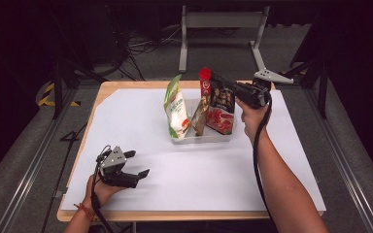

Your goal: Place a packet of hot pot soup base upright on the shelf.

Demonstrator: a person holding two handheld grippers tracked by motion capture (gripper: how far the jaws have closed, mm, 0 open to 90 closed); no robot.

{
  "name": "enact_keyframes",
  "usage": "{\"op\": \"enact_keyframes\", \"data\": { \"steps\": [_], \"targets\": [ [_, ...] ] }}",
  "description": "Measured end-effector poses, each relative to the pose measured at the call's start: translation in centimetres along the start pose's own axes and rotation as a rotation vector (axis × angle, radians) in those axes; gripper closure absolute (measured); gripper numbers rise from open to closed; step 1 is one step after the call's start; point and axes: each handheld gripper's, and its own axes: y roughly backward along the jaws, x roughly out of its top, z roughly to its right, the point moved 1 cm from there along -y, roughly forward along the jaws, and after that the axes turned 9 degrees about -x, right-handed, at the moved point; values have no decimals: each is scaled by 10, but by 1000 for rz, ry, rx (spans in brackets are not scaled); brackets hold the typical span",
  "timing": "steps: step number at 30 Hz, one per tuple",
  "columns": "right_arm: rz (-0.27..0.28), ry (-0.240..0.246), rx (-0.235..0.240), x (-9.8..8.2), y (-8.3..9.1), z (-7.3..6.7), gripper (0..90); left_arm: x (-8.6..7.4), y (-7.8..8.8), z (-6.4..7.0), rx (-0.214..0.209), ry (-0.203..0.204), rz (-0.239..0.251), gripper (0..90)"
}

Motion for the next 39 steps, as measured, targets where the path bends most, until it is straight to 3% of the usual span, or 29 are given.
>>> {"op": "enact_keyframes", "data": {
  "steps": [14,39],
  "targets": [
    [12,1,6,-17,18,12,875,1,-3,0,5,-6,-11,136],
    [-36,61,7,-24,29,9,848,-2,2,1,18,-15,-15,136]
  ]
}}
